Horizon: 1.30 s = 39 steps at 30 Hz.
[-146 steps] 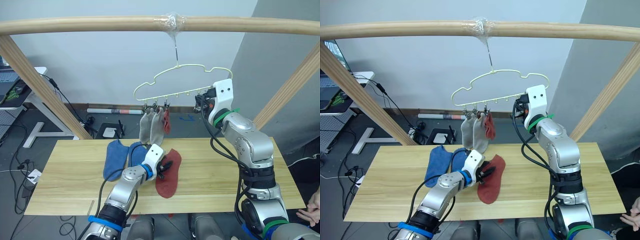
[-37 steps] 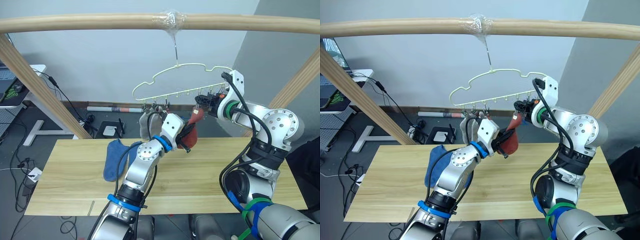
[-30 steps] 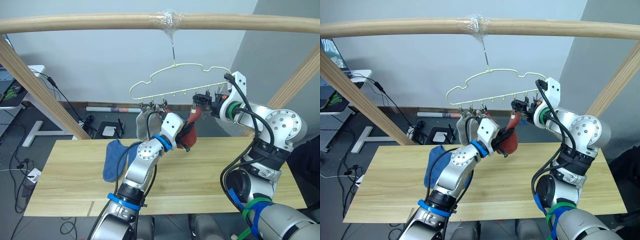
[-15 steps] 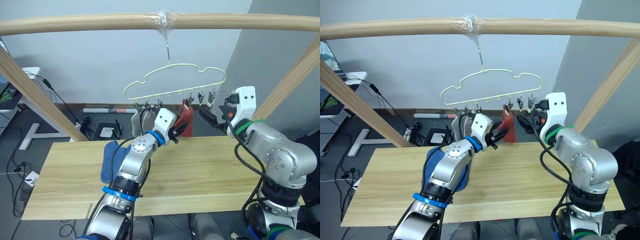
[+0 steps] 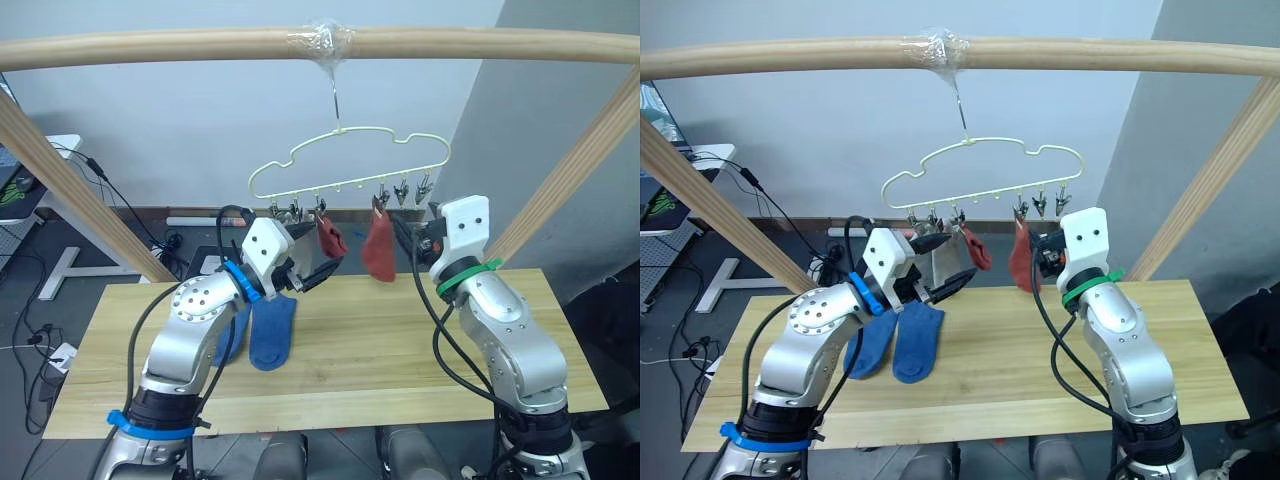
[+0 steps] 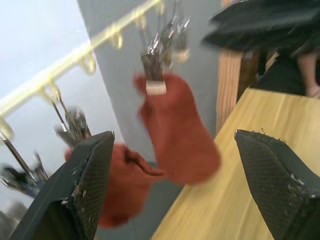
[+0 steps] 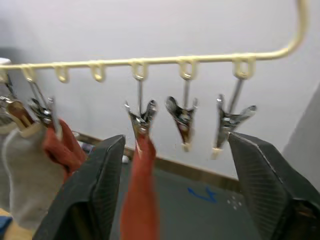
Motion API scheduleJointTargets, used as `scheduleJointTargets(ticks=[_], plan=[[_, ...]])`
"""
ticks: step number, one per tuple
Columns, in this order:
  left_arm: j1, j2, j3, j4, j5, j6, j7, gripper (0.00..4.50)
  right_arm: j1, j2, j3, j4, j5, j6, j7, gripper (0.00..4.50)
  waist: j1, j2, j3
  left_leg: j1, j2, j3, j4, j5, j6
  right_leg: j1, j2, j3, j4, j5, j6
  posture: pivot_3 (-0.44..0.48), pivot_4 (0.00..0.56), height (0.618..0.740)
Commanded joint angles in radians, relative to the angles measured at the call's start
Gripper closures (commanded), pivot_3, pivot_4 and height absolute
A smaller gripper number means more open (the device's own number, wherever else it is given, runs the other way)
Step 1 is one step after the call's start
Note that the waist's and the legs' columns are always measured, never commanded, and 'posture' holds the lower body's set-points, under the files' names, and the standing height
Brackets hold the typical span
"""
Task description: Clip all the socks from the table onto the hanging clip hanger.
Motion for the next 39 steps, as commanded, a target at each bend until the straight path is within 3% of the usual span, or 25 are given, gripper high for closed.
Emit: scheduleJointTargets(ticks=[1, 3, 9, 13, 39], plan=[[0.040, 0.028, 0.028, -0.088, -0.043, 0.031, -0.004, 0.52, 0.004, 0.031, -0.002, 0.009, -0.030, -0.057, -0.028, 1.77, 0.000, 0.000, 0.000, 0.000, 0.000, 0.000, 0.000, 0.000, 0.000, 0.000, 0.000, 0.000, 0.000, 0.000, -0.001, 0.036, 0.189, 0.740], [0.047, 0.036, 0.040, -0.106, -0.054, 0.041, 0.005, 0.52, -0.005, 0.044, 0.003, 0.026, -0.045, -0.068, -0.035, 2.38, 0.000, 0.000, 0.000, 0.000, 0.000, 0.000, 0.000, 0.000, 0.000, 0.000, 0.000, 0.000, 0.000, 0.000, -0.001, 0.036, 0.189, 0.740], [0.027, 0.032, 0.040, -0.120, -0.066, 0.058, 0.028, 0.52, -0.014, 0.071, -0.002, 0.067, -0.062, -0.096, -0.033, 2.38, 0.003, 0.000, 0.000, 0.001, 0.000, 0.000, 0.000, 0.000, 0.000, 0.000, 0.000, 0.000, 0.002, 0.000, -0.001, 0.055, 0.185, 0.740], [0.024, 0.032, 0.041, -0.131, -0.075, 0.062, 0.036, 0.52, -0.018, 0.079, -0.002, 0.080, -0.071, -0.103, -0.030, 3.28, 0.004, 0.000, 0.000, 0.001, 0.000, 0.000, 0.000, 0.000, 0.000, -0.001, 0.000, 0.000, 0.003, 0.000, -0.002, 0.061, 0.184, 0.740], [-0.014, 0.038, 0.051, -0.195, -0.125, 0.118, 0.079, 0.52, -0.193, 0.133, -0.044, 0.391, -0.128, -0.175, -0.069, 3.28, 0.018, 0.000, 0.000, 0.001, 0.000, 0.000, 0.001, 0.000, 0.000, -0.001, 0.000, 0.000, 0.006, 0.000, -0.002, 0.092, 0.174, 0.740]])
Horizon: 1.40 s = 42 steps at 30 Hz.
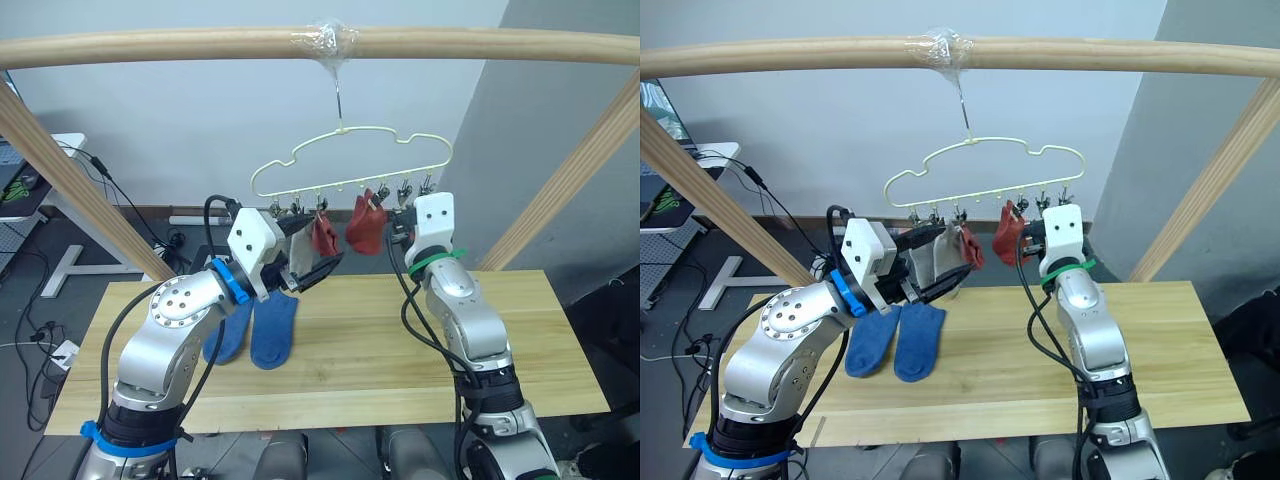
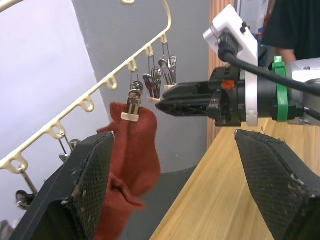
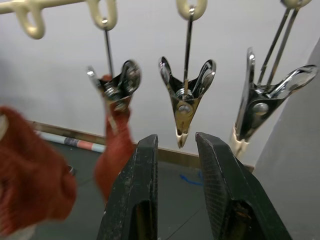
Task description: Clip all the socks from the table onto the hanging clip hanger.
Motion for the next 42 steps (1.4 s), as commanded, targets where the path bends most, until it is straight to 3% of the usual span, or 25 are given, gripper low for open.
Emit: scheduleJointTargets(ticks=[1, 42], plan=[[-0.019, 0.006, 0.016, -0.042, -0.018, -0.002, 0.006, 0.52, -0.054, 0.010, -0.018, 0.005, -0.005, -0.042, -0.012, 3.28, 0.000, 0.000, 0.000, 0.000, 0.000, 0.000, 0.000, 0.000, 0.000, 0.000, 0.000, 0.000, 0.000, 0.000, 0.000, 0.092, 0.174, 0.740], [-0.063, -0.007, 0.021, -0.073, -0.078, 0.046, 0.053, 0.52, -0.111, 0.028, -0.014, -0.022, -0.020, -0.048, -0.010, 3.28, 0.000, 0.000, 0.000, -0.001, 0.000, 0.001, 0.000, 0.000, 0.000, -0.004, 0.000, 0.001, 0.004, 0.000, 0.000, 0.090, 0.192, 0.740]])
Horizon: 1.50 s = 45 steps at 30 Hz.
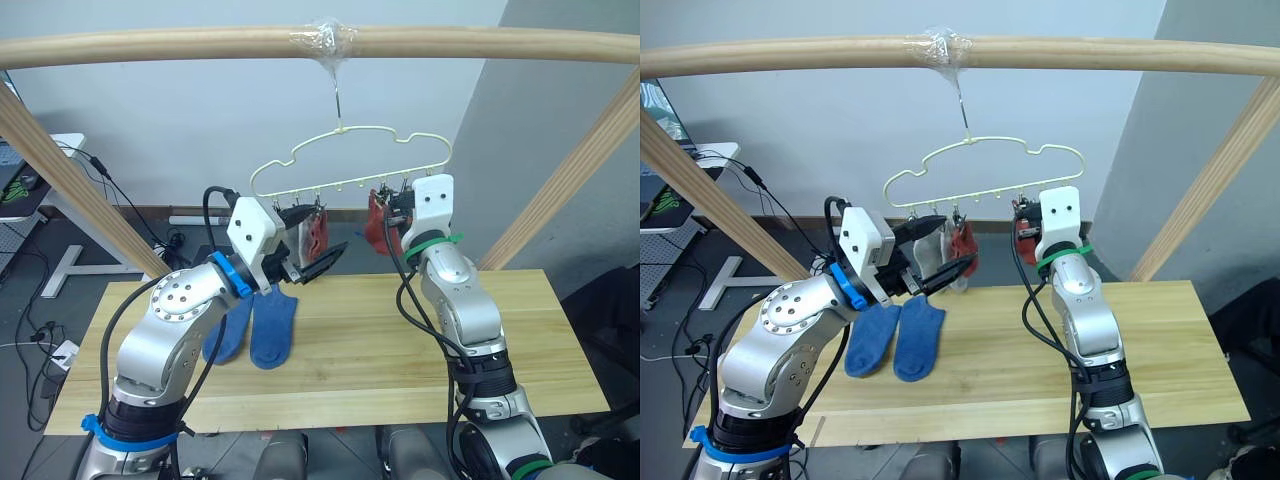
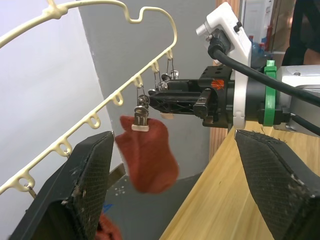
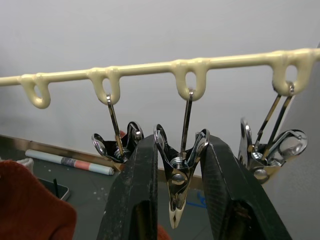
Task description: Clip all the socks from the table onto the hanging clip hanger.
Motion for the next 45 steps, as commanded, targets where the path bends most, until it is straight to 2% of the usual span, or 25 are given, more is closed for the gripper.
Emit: scheduleJointTargets(ticks=[1, 16, 19, 24, 34, 37, 39, 45], plan=[[-0.027, -0.006, 0.022, -0.045, -0.030, 0.003, 0.010, 0.52, -0.031, 0.003, 0.001, -0.054, -0.009, -0.009, -0.004, 3.28, 0.000, 0.000, 0.000, 0.000, 0.000, 0.000, 0.000, 0.000, 0.000, 0.000, 0.000, 0.000, 0.000, 0.000, 0.000, 0.090, 0.192, 0.740], [-0.024, -0.004, 0.019, -0.049, -0.038, 0.007, 0.013, 0.52, -0.013, 0.001, 0.002, -0.052, -0.006, 0.018, -0.001, 3.28, 0.000, 0.000, 0.000, 0.000, 0.000, 0.000, 0.000, 0.000, 0.000, 0.000, 0.000, 0.000, 0.000, 0.000, 0.000, 0.090, 0.196, 0.740], [-0.021, -0.005, 0.017, -0.047, -0.033, 0.005, 0.015, 0.52, -0.013, 0.003, 0.000, -0.051, -0.003, 0.024, -0.003, 2.74, 0.000, 0.000, 0.000, 0.000, 0.000, 0.000, 0.000, 0.000, 0.000, 0.000, 0.000, 0.000, 0.000, 0.000, 0.000, 0.090, 0.196, 0.740], [-0.017, -0.002, 0.017, -0.054, -0.037, 0.007, 0.018, 0.52, -0.015, 0.005, 0.001, -0.053, -0.005, 0.027, -0.005, 1.06, 0.000, 0.000, 0.000, 0.000, 0.000, 0.000, 0.000, 0.000, 0.000, 0.000, 0.000, 0.000, 0.000, 0.000, 0.000, 0.092, 0.198, 0.740], [-0.022, -0.001, 0.014, -0.051, -0.036, 0.006, 0.021, 0.52, -0.022, 0.017, -0.007, -0.047, 0.003, 0.020, -0.008, 1.06, 0.000, 0.000, 0.000, 0.000, 0.000, 0.000, 0.000, 0.000, 0.000, 0.000, 0.000, 0.000, 0.000, 0.000, 0.000, 0.092, 0.198, 0.740], [-0.023, -0.001, 0.014, -0.052, -0.037, 0.006, 0.021, 0.52, -0.023, 0.019, -0.004, -0.050, 0.000, 0.022, -0.009, 1.65, 0.000, 0.000, 0.000, 0.000, 0.000, 0.000, 0.000, 0.000, 0.000, 0.000, 0.000, 0.000, 0.000, 0.000, 0.000, 0.093, 0.197, 0.740], [-0.023, -0.001, 0.015, -0.051, -0.036, 0.005, 0.021, 0.52, -0.025, 0.019, -0.002, -0.048, -0.002, 0.022, -0.008, 2.24, 0.000, 0.000, 0.000, 0.000, 0.000, 0.000, 0.000, 0.000, 0.000, 0.000, 0.000, 0.000, 0.000, 0.000, 0.000, 0.093, 0.197, 0.740], [-0.018, -0.003, 0.012, -0.058, -0.037, 0.006, 0.024, 0.52, -0.031, 0.018, -0.002, -0.041, -0.004, 0.018, -0.009, 2.24, 0.000, 0.000, 0.000, 0.000, 0.000, 0.000, 0.000, 0.000, 0.000, 0.000, 0.000, 0.000, 0.000, 0.000, 0.000, 0.094, 0.194, 0.740]])
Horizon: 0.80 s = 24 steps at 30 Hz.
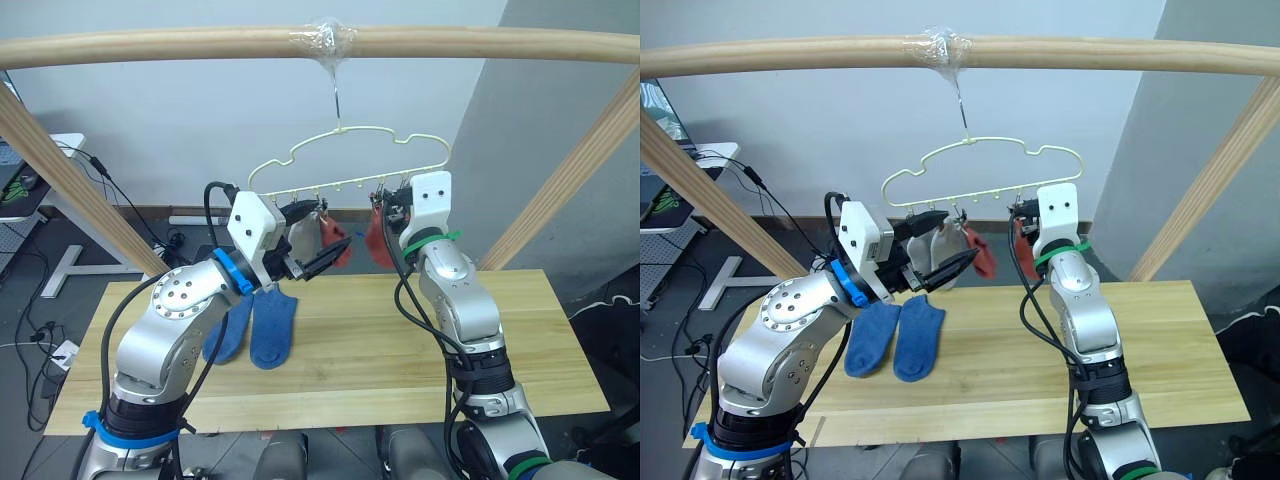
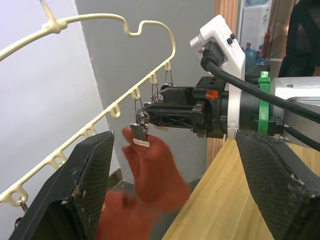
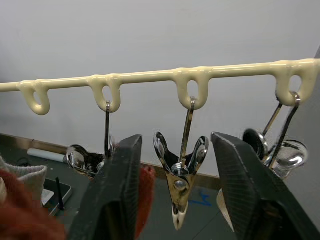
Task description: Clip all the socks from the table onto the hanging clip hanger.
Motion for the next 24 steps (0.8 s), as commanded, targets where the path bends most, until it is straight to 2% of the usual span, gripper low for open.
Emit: scheduleJointTargets(ticks=[1, 23, 24], plan=[[-0.002, 0.000, 0.012, -0.050, -0.011, -0.011, 0.004, 0.52, -0.022, 0.004, -0.001, -0.038, -0.006, -0.015, -0.004, 2.24, 0.000, 0.000, 0.000, 0.000, 0.000, 0.000, 0.000, 0.000, 0.000, 0.000, 0.000, 0.000, 0.000, 0.000, 0.000, 0.094, 0.194, 0.740], [-0.011, -0.008, 0.019, -0.066, -0.023, -0.004, 0.026, 0.52, -0.058, 0.027, -0.008, 0.026, 0.001, -0.046, -0.005, 2.24, 0.000, 0.000, 0.000, 0.000, 0.000, 0.000, 0.000, 0.000, 0.000, 0.000, 0.000, 0.000, 0.000, 0.000, 0.000, 0.106, 0.189, 0.740], [-0.013, -0.008, 0.019, -0.067, -0.024, -0.003, 0.026, 0.52, -0.058, 0.026, -0.010, 0.026, 0.002, -0.048, -0.004, 2.62, 0.000, 0.000, 0.000, 0.000, 0.000, 0.000, 0.000, 0.000, 0.000, 0.000, 0.000, 0.000, 0.000, 0.000, 0.000, 0.106, 0.189, 0.740]])
